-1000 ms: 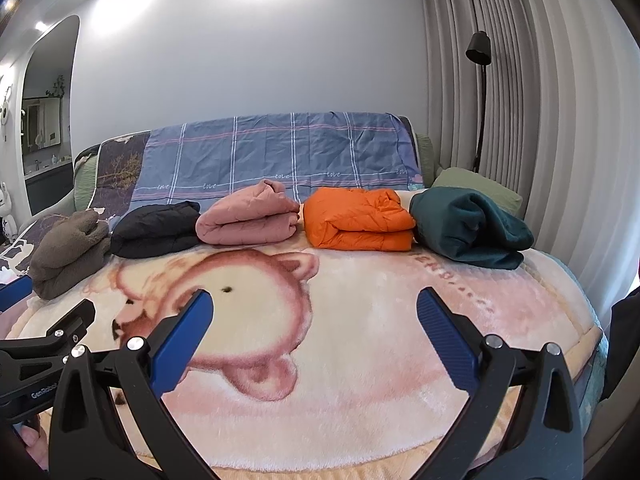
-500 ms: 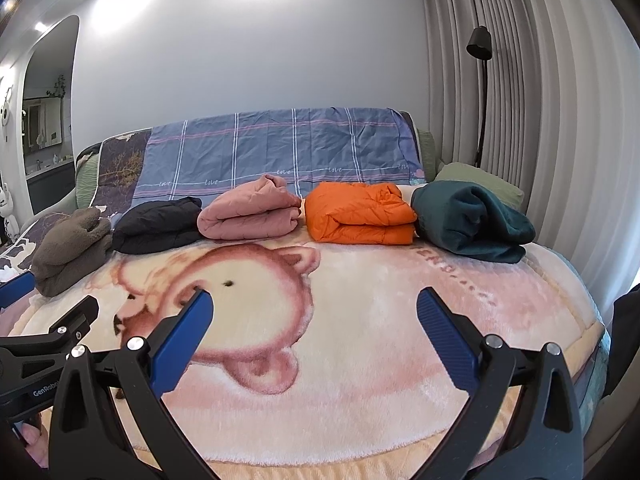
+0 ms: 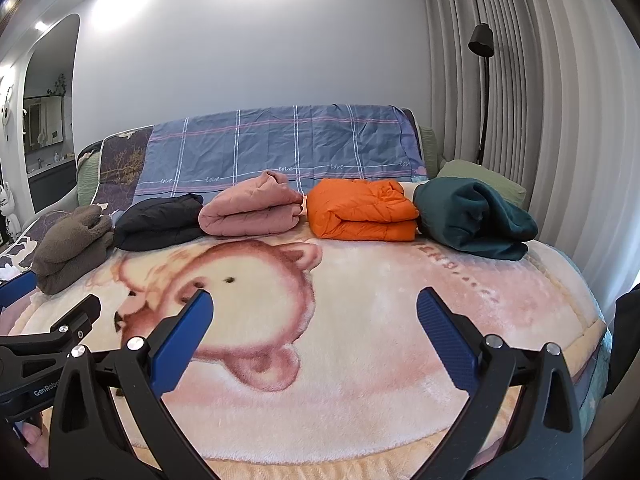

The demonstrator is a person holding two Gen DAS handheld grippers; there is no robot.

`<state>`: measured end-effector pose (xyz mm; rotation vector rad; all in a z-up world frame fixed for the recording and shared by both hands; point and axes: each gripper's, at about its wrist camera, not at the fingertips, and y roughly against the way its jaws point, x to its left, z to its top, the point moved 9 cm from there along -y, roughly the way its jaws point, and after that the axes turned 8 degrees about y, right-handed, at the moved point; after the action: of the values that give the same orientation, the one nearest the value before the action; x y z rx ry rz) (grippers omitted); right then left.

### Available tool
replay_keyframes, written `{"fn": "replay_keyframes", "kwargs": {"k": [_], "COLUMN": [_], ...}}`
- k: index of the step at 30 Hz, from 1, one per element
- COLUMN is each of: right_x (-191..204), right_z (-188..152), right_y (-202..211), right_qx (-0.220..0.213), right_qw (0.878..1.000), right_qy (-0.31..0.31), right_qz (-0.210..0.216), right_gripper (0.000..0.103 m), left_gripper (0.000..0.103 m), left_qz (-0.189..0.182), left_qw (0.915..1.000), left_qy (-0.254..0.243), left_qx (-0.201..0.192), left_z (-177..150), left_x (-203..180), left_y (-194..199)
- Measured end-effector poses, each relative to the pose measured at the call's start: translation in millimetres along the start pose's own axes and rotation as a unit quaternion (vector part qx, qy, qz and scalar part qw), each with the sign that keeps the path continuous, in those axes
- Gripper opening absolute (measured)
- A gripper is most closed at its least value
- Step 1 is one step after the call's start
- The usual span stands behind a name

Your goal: Fold large clothes

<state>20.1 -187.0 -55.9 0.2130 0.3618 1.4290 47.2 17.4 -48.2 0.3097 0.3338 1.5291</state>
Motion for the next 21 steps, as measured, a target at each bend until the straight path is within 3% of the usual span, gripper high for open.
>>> {"fn": "replay_keyframes", "kwargs": {"k": [21], "right_x": [-0.5], "right_z": [-0.8], "right_y": [-0.2], "right_qx": [0.001], "right_qw": [1.000], "right_qy": [0.000], "right_qz": [0.001], "right_gripper": [0.102], "left_gripper": [0.101], "left_qz": [-0.002], "left_qw": [1.0000], "left_qy": [-0.005], "left_qx": [0.002], "left_z": [-2.4], "left_x": [0.1], "left_y": [0.5]}}
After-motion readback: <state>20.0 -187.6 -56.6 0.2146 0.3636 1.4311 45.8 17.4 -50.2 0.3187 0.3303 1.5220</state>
